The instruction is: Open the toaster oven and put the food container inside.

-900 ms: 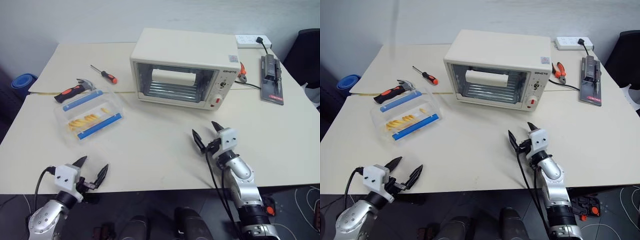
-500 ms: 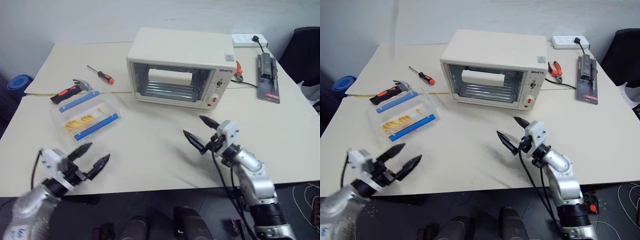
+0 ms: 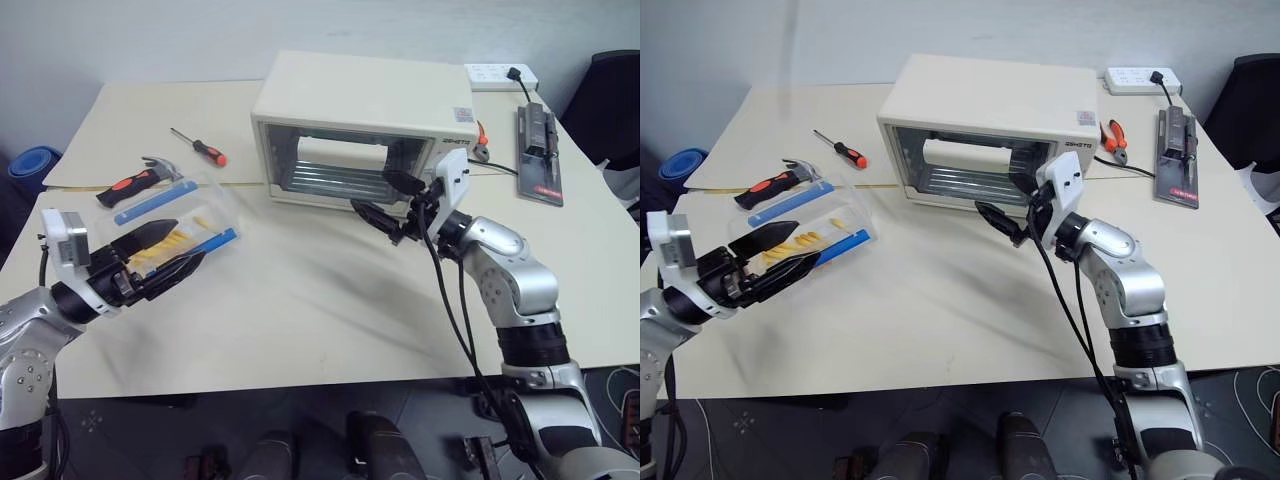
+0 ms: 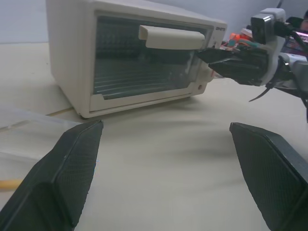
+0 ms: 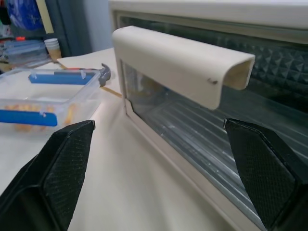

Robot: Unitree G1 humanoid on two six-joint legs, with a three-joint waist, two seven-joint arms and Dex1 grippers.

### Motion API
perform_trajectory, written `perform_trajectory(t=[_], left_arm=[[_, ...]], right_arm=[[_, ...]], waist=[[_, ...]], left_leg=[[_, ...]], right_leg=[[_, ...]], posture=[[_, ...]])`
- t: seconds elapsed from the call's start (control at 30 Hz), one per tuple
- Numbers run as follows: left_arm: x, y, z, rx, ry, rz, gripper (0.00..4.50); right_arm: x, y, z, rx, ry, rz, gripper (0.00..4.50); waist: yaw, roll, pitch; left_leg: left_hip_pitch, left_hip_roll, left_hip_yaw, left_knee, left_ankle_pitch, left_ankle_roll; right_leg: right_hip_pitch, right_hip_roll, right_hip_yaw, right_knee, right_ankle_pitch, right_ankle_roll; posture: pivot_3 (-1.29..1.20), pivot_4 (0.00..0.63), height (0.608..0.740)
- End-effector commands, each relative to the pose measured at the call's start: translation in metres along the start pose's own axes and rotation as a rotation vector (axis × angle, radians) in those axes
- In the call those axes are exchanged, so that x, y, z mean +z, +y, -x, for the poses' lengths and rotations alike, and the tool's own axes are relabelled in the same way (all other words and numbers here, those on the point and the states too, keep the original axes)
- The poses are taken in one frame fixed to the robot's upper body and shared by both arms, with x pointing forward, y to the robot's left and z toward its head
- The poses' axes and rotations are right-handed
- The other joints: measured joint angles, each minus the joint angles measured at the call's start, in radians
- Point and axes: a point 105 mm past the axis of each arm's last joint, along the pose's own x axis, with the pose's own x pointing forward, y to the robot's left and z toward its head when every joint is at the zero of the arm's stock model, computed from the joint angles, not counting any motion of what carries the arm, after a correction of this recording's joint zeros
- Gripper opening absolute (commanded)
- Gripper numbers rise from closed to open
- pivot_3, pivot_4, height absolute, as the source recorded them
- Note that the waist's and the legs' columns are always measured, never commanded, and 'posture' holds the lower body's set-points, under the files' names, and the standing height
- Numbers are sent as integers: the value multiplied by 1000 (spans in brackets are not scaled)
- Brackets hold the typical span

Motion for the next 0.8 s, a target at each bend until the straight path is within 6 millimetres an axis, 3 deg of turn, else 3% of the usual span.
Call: perform_trajectory(t=[0.03, 0.27, 0.5, 0.63, 0.73, 0.8], left_arm=[[6, -7, 0, -10, -16, -30, 4500], [12, -2, -1, 13, -61, -28, 4500], [21, 18, -23, 6, -91, -22, 4500], [24, 32, -43, 9, -96, -36, 3301], [20, 45, -84, -4, -72, -98, 2350], [16, 46, -100, -26, -57, -123, 1683]], right_arm=[[14, 2, -4, 13, -63, 37, 4482], [25, 31, 2, 189, -152, 118, 4482], [-12, 58, 30, 351, 12, 252, 4482], [-24, 61, 35, 366, 64, 300, 4500], [-34, 62, 37, 361, 92, 322, 4500], [-36, 62, 38, 355, 97, 327, 4500]], waist=[[-5, 0, 0], [-12, 0, 0], [-10, 0, 0], [-14, 0, 0], [-6, -1, 0], [1, -1, 0]], left_leg=[[-3, 0, 0, 1, 0, 0], [-4, 0, 0, 10, -1, -1], [-3, 0, 0, 12, 0, -1], [-2, 0, 1, 12, -1, -2], [-2, -1, 0, 13, -1, -2], [-3, -1, 0, 15, 0, -3]], right_leg=[[-2, 0, 0, 2, 0, 0], [-1, 0, 0, 3, 0, 0], [-1, 0, 0, 8, 0, 0], [-1, 0, 0, 9, 0, 0], [-1, 1, -1, 9, 0, 0], [-1, 0, -1, 9, 0, 1]], posture=[[0, 150, 740], [0, 150, 740], [0, 150, 740], [0, 150, 740], [0, 150, 740], [0, 150, 740]])
